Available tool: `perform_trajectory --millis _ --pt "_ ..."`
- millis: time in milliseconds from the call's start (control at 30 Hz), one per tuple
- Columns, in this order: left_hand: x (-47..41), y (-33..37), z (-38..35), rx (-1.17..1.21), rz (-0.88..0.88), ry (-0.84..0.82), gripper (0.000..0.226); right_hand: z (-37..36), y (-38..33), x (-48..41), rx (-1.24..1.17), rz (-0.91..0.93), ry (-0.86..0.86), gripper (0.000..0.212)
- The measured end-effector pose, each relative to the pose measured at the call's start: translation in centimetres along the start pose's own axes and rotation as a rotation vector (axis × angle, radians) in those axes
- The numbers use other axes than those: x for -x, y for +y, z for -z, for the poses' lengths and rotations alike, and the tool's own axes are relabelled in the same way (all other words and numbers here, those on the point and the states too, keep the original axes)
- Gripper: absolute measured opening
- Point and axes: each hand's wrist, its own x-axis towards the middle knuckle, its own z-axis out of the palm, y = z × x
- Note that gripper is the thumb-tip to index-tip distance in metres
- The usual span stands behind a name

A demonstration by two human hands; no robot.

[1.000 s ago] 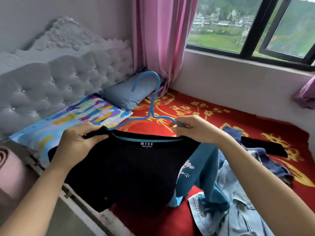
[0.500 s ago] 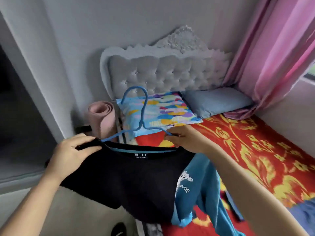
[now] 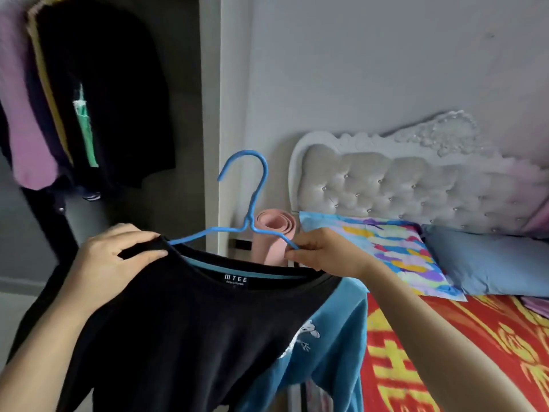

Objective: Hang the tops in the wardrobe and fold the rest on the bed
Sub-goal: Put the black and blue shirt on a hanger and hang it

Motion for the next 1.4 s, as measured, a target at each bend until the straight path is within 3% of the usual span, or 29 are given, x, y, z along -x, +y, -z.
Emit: perform_trajectory --millis 200,333,567,667,800,1167,1300,1400 --pt "-4.1 -8.4 4.4 -0.175 0.103 0.132 0.028 -3.8 -4.7 -9.5 -0.129 0.093 0.098 0.034" --pt "-6.1 -13.6 6.3 -0.349 0.263 0.144 0.035 -6.7 -7.0 -15.6 -0.249 0.016 0.191 0.031" --pt "-5.1 -21.2 10.0 -0.332 0.483 0.145 0.036 -11.0 -8.0 -24.3 -0.398 -0.168 0.219 0.029" --pt "-5.7 -23.4 9.7 -0.326 0.507 0.134 0.034 -11.5 -8.1 -26.9 -0.587 -0.284 0.243 0.02" --pt "-9.1 -25.7 8.9 -0.365 0.474 0.122 0.031 -11.0 -7.9 -31.5 -0.733 -0.308 0.253 0.026" --pt "-24.7 -33.4 8.8 -0.475 0.433 0.18 0.034 -9.0 -7.6 -50.0 -0.715 -0.138 0.0 0.025" --pt "-28.1 -36.2 8.6 -0.479 0.422 0.203 0.032 -8.1 -8.4 -54.8 -0.92 -0.098 0.047 0.013" --pt "-31.3 -38.6 8.5 -0.512 0.427 0.216 0.033 -7.1 -8.5 -58.6 -0.959 -0.048 0.121 0.017"
